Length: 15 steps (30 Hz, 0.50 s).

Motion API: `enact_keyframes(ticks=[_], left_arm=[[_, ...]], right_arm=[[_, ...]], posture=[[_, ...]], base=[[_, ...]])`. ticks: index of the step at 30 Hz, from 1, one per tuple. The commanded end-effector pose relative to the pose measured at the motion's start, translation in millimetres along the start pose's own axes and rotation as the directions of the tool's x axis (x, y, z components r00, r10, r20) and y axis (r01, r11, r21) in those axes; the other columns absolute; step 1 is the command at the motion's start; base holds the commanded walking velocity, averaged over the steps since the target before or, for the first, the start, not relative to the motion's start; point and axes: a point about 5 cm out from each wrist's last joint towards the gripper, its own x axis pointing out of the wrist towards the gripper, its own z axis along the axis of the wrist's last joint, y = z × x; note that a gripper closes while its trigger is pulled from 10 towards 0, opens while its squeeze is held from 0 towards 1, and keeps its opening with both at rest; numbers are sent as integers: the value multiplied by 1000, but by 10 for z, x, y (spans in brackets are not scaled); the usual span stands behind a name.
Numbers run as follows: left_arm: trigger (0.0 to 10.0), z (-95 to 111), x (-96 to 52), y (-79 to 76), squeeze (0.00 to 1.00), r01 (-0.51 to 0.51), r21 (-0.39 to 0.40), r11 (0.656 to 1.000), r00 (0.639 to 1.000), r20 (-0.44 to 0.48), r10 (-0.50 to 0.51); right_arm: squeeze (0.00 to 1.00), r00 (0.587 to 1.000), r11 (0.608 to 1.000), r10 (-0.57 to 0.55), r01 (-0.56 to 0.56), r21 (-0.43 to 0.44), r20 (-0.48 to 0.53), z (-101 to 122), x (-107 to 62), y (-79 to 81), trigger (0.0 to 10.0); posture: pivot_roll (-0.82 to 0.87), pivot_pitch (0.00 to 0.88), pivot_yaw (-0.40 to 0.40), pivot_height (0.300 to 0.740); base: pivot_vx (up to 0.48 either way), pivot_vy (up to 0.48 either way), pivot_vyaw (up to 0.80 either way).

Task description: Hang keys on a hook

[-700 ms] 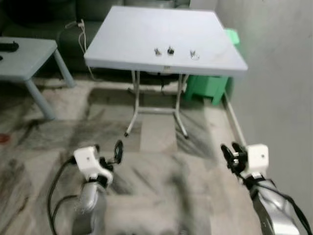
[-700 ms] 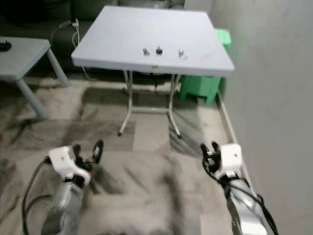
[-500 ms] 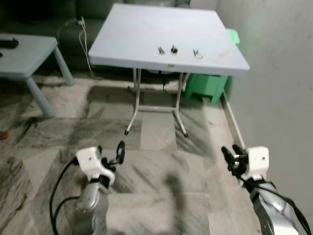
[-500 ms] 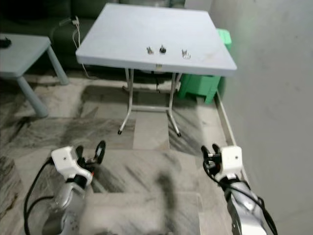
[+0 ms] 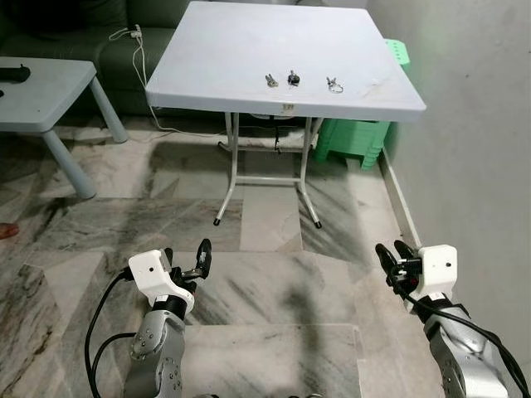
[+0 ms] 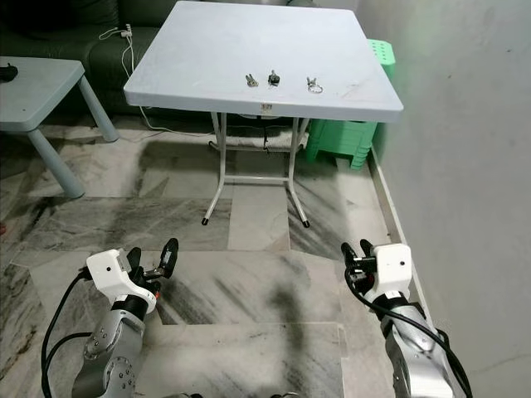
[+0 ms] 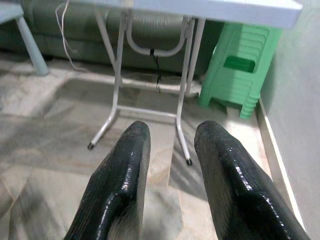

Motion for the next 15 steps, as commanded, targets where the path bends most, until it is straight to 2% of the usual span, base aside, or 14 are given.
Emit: enact_keyframes(ticks=[1,6,15], left_arm=[[10000,78,-13,-37,0,37,34,999,999,30,-38],[10000,158,-31,-24,0,54,58,997,996,61,-58],[10000,170,-46,-70,0,76,72,995,995,61,-81]], right_arm=[[0,997,1000,-8,7,14,73,162,23,-30,10000],[0,990,999,0,-5,36,142,267,18,11,10000],[0,990,999,0,-7,46,143,275,25,54,10000]], posture=[[-8,99,-88,740],[-7,94,-83,740],[-6,99,-80,740]], base=[[337,244,0],[350,246,0],[381,249,0]])
